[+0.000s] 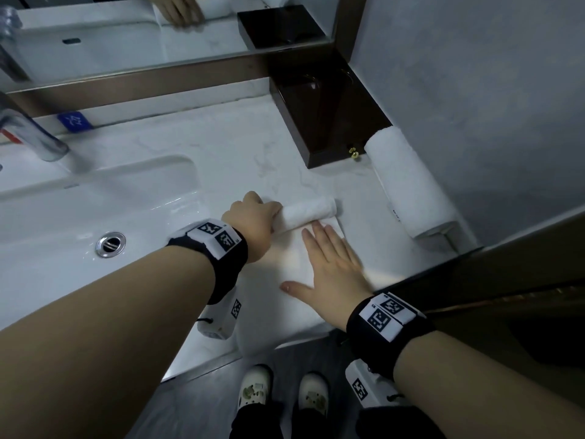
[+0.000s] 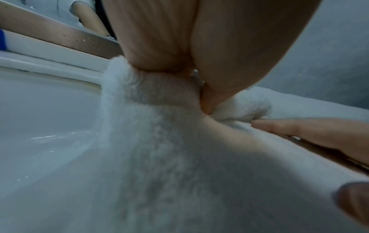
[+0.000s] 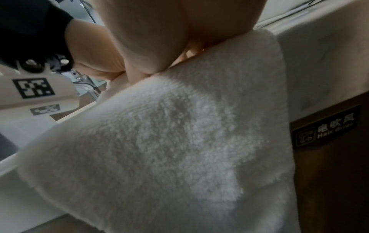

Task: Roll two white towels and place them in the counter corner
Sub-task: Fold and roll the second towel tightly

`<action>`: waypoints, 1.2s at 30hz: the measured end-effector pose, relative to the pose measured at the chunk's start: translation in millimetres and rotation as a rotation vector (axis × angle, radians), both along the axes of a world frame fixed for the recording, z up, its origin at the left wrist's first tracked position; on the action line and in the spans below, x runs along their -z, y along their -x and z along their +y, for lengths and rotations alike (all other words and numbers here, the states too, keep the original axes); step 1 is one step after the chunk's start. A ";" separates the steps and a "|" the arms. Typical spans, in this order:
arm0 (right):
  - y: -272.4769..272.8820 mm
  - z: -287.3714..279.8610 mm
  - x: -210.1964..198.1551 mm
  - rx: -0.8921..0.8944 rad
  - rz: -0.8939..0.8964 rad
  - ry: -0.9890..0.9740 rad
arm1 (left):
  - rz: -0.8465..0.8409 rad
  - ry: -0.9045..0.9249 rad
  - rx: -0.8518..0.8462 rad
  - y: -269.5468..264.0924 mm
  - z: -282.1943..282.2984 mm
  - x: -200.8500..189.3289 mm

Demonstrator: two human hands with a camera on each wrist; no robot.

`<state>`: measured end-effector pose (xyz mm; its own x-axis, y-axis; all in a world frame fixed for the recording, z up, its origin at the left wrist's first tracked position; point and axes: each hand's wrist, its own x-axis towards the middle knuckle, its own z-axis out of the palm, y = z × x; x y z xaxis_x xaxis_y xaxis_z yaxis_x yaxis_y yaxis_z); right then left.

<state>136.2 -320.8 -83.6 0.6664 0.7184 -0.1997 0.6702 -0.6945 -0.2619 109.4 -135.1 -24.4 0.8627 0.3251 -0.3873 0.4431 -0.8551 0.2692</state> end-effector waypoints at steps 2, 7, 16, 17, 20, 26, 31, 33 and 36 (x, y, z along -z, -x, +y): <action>1.9 -1.5 -0.2 0.027 -0.012 -0.014 | -0.036 -0.022 -0.009 4.3 -4.2 2.8; 1.9 -7.8 -4.2 0.024 -0.034 -0.025 | -0.113 -0.047 0.054 13.8 -6.2 15.4; -20.5 -22.6 -21.4 0.135 0.213 -0.263 | -0.018 -0.196 0.312 23.1 -0.1 30.4; -24.2 -24.4 -24.2 0.193 0.262 -0.303 | -0.010 -0.216 0.323 24.6 -1.4 30.3; -37.0 -23.9 -32.6 0.333 0.238 -0.364 | 0.025 -0.269 0.346 27.0 -6.9 29.2; -64.2 6.8 -62.6 0.072 0.069 -0.199 | 0.047 -0.378 0.382 31.5 -18.2 31.6; -81.3 31.0 -77.4 -0.083 0.155 0.100 | 0.034 -0.423 0.435 38.1 -22.8 31.1; -85.8 34.5 -83.3 -0.111 0.163 0.151 | 0.042 -0.382 0.447 40.9 -20.1 29.0; -88.4 38.3 -88.2 -0.168 0.164 0.210 | -0.012 -0.228 0.432 46.1 -13.8 25.7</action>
<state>224.5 -282.5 4.5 0.4885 0.7473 -0.4504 0.7410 -0.6279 -0.2381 63.4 -148.9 -50.1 0.9414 0.0115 -0.3372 0.0325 -0.9979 0.0567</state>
